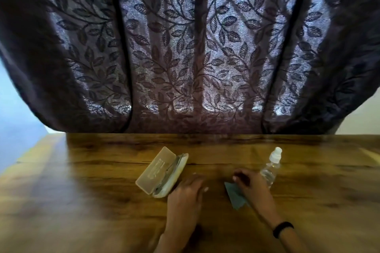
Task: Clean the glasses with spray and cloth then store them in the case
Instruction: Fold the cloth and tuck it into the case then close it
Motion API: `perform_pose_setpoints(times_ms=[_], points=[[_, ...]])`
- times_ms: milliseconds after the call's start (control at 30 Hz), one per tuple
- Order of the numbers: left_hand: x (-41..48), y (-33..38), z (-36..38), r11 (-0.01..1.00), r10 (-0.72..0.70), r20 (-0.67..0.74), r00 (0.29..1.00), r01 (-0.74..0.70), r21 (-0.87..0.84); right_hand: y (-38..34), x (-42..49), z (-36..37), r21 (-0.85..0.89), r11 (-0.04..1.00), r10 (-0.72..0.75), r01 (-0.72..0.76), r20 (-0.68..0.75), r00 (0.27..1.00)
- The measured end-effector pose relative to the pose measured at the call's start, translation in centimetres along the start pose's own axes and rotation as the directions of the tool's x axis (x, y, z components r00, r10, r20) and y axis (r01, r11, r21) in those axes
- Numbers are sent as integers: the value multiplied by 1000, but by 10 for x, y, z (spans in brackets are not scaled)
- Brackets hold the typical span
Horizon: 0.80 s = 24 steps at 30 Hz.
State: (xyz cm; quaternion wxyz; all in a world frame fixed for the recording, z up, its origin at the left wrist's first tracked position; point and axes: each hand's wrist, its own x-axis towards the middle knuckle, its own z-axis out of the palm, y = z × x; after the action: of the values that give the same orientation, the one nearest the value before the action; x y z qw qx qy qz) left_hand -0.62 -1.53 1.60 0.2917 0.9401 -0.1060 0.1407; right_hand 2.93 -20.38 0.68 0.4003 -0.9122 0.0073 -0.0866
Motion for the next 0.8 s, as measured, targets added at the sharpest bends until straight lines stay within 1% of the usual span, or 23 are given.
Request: perform_pose_setpoints(times_ms=[100, 167, 400, 533, 600, 700, 800], points=[[4, 7, 16, 1000, 23, 78, 997, -23, -12, 6, -8, -4, -102, 994, 31, -26, 48, 998], [5, 12, 24, 999, 34, 113, 993, -32, -17, 8, -14, -6, -146, 989, 45, -36, 54, 998], [7, 23, 47, 998, 52, 233, 971, -44, -39, 14, -30, -13, -166, 985, 52, -53, -6, 999], [6, 28, 53, 996, 77, 264, 962, -62, -64, 16, -30, -13, -90, 991, 98, -98, 0, 995], [5, 30, 55, 997, 71, 287, 955, -61, -45, 18, -30, -12, -36, 992, 119, -119, 3, 993], [5, 30, 59, 999, 47, 287, 957, -46, -12, 20, -31, -10, -3, 994, 112, -112, 6, 994], [7, 27, 61, 1000, 27, 269, 963, -27, -3, 19, -33, -11, 50, 994, 96, -95, -23, 995]])
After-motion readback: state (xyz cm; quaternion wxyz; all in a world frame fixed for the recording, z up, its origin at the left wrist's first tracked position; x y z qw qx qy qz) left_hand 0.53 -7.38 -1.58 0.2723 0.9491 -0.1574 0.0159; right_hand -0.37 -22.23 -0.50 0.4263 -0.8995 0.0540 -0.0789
